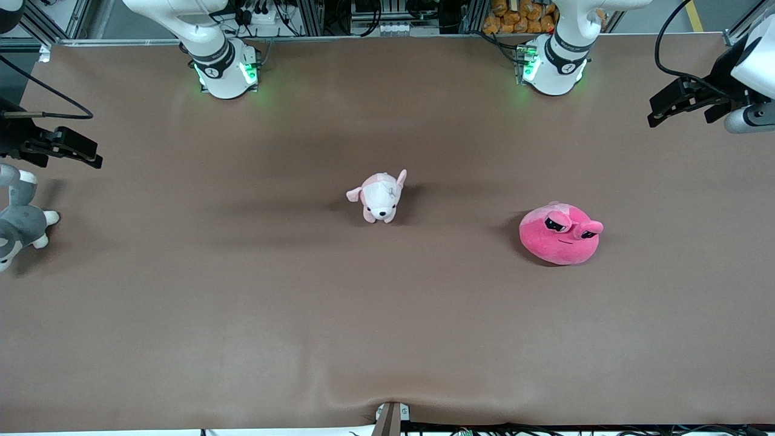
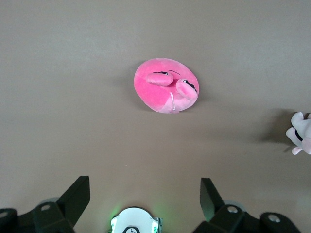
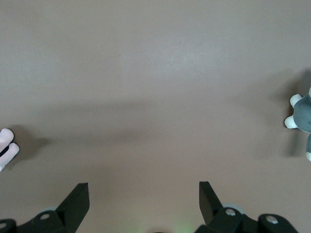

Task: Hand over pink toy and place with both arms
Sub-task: 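Move the left gripper toward the pink plush while the right gripper advances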

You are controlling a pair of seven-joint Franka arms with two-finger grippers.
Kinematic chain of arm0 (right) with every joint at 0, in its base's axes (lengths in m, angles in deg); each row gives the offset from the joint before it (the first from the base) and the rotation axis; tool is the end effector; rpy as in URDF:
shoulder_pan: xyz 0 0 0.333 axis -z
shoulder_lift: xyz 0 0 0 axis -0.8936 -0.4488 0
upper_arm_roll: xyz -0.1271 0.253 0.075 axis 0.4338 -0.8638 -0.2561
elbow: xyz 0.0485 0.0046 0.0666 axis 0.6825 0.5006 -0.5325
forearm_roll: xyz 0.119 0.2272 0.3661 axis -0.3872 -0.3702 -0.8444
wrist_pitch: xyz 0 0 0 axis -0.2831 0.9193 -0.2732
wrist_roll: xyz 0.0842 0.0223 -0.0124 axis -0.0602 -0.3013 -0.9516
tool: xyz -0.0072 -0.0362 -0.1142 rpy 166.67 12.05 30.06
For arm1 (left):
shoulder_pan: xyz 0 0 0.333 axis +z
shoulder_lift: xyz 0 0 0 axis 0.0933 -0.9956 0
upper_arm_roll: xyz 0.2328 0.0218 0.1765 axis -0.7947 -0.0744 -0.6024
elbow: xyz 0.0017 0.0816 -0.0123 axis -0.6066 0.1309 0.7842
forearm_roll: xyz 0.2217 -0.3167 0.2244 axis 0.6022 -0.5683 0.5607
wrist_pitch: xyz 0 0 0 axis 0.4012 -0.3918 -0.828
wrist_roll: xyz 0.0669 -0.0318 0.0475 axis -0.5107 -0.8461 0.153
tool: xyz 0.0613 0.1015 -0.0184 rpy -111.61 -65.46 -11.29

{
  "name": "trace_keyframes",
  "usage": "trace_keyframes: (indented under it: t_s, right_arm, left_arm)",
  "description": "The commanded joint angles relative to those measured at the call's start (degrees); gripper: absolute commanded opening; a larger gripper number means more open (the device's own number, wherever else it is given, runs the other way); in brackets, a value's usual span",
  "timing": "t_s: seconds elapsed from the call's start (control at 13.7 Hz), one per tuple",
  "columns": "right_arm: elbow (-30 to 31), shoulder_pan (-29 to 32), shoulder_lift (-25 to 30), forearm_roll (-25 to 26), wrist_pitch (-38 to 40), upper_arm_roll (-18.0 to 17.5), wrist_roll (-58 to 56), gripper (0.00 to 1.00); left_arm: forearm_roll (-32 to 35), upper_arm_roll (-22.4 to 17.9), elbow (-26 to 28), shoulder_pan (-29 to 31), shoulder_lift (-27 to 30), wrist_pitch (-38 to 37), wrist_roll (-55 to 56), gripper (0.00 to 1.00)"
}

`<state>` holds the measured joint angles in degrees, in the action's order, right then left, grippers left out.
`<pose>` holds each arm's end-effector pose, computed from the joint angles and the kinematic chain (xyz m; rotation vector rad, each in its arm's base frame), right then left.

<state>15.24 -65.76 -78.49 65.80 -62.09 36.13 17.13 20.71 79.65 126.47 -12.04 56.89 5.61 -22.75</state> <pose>0.6116 -0.0026 0.5994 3.1321 -0.0518 -0.1277 0.5671 -0.0675 0.6406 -3.1063 -0.1155 0.0651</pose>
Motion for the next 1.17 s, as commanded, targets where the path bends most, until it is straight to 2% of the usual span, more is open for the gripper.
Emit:
trace_keyframes:
  t_s: [0.0,0.58,1.09]
  right_arm:
    - [0.03,-0.3,0.42,0.1,0.83,-0.16,0.51,1.0]
    - [0.46,-0.48,-0.1,0.71,1.97,-0.16,-0.02,1.0]
    - [0.38,-0.39,-0.81,0.72,2.15,-0.25,-0.02,1.0]
  left_arm:
    - [1.04,0.11,-0.53,-0.07,-0.59,0.26,0.26,1.0]
    - [1.04,0.11,0.0,0.19,-1.91,-0.35,-0.53,1.0]
    - [0.95,-0.15,1.14,0.28,-3.05,-0.26,3.32,1.0]
